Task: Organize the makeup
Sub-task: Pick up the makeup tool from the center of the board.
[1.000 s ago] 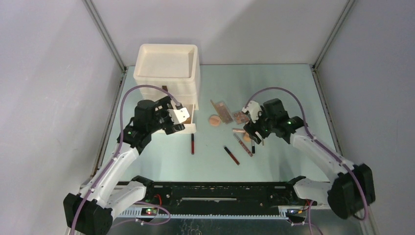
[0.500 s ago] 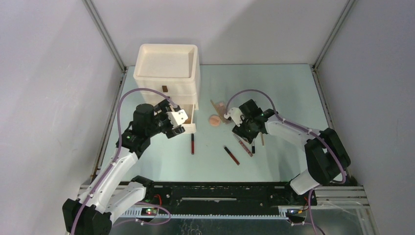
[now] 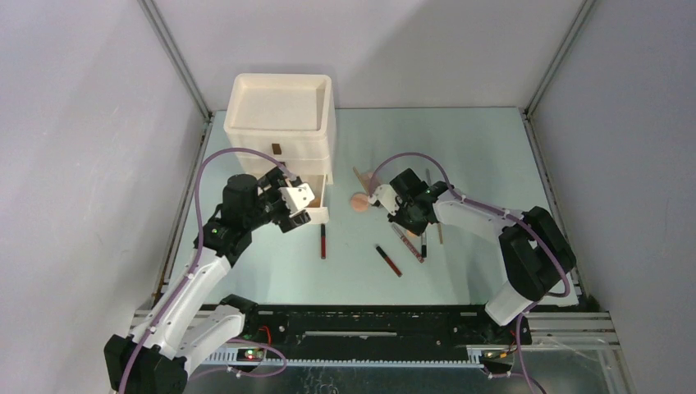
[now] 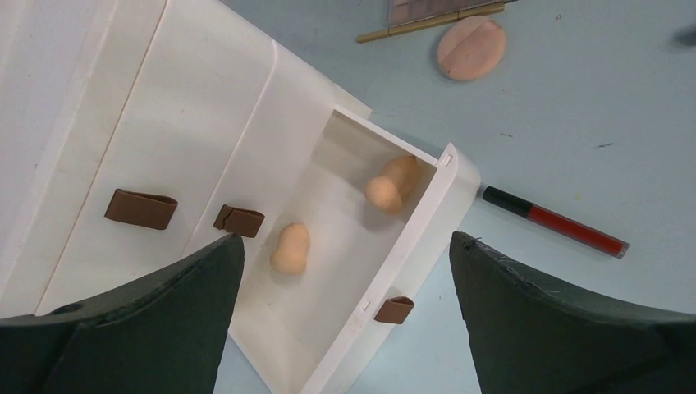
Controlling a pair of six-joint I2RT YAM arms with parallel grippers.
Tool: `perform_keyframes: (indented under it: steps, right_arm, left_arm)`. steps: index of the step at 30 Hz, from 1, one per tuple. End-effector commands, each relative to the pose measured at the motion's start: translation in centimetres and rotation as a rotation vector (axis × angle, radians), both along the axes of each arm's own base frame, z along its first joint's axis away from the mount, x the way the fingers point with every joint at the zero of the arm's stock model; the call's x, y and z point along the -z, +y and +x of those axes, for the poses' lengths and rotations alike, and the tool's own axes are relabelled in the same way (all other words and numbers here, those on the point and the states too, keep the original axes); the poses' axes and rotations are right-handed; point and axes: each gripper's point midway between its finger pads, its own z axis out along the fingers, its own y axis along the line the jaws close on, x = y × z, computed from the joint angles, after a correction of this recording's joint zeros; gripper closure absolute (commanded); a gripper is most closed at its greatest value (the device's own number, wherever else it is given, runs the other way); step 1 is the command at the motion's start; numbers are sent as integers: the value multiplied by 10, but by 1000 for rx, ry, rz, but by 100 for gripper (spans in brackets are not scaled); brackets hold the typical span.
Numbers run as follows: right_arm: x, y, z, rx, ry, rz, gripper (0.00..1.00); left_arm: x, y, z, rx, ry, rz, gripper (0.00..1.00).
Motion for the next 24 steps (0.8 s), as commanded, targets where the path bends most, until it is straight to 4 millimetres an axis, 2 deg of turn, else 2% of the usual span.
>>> perform_keyframes:
  steps: [1,6,10,13,18,20,24]
  right_arm:
    - [-44,15,6,-35,-86,61,82]
    - [-110,35,4,-117,-201,230,84]
    - [-164,63,-6,-207,-263,439,83]
    - [-203,85,-17,-278,-275,595,83]
    - [-244,116,-37,-366,-207,795,83]
    - [-253,126,-44,-390,-160,854,83]
    - [-258,143,-55,-401,-25,941,84]
  left_arm:
    - [-9,-10,-3,29,3,-81,0]
    - [-22,-35,-13,144,40,-185,0]
    - [-41,-68,-34,327,95,-326,0]
    - [-58,-89,-41,425,159,-439,0]
    - [-75,-112,-48,510,142,-459,0]
    - [-75,-119,-53,543,69,-416,0]
    - [-69,-131,-61,572,-71,-324,1]
